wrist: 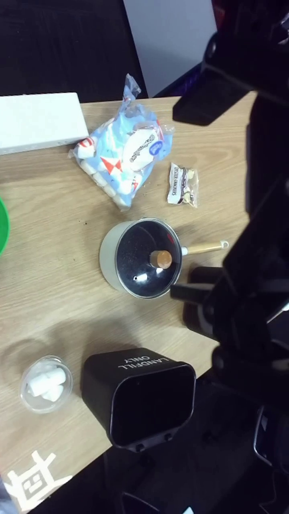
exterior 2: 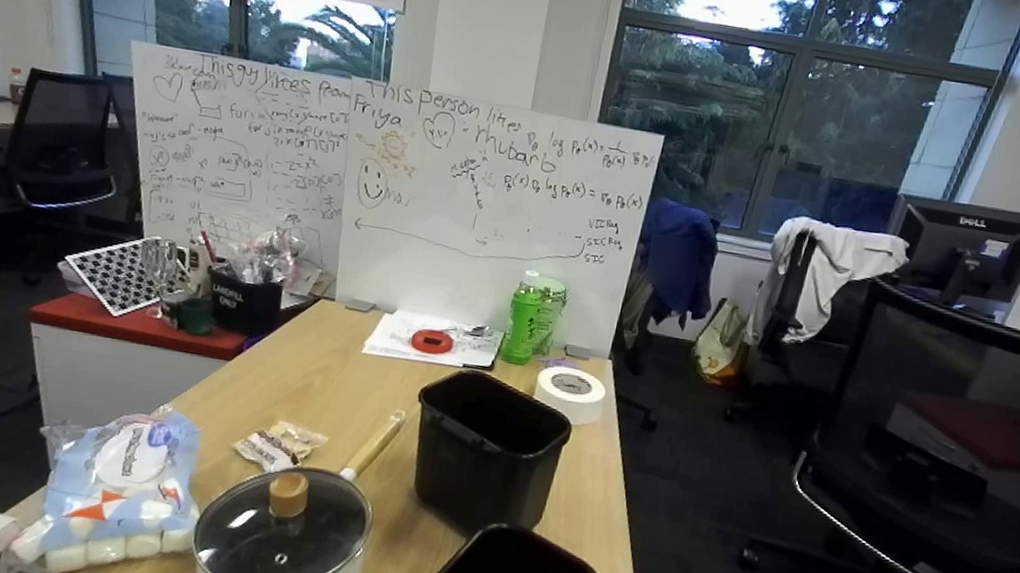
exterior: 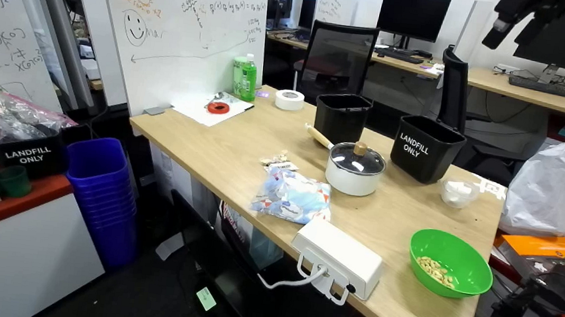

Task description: Stack the two black waste bins together

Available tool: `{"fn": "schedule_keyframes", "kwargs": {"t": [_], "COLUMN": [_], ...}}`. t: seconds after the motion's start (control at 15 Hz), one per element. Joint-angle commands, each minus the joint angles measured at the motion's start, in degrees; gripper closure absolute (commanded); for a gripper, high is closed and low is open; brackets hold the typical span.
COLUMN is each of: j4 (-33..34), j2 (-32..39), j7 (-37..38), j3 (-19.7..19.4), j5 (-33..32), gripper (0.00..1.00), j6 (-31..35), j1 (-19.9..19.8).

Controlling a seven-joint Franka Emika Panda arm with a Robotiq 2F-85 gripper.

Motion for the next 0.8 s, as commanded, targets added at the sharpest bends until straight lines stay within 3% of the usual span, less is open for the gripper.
{"fn": "schedule_keyframes", "kwargs": {"t": [0.0,0.27,0.73], "j4": [5.78,13.22,31.06], "j2": [6.58,16.36,36.25], "j7": [4.42,13.23,28.59], "j3": [2.69,5.11,3.78], "j5": [-1.07,-0.31,4.61], "gripper": [0.00,0.00,0.00], "j6": [-2.07,-5.58,-5.85], "j1": [-0.31,-0.48,1.24]}}
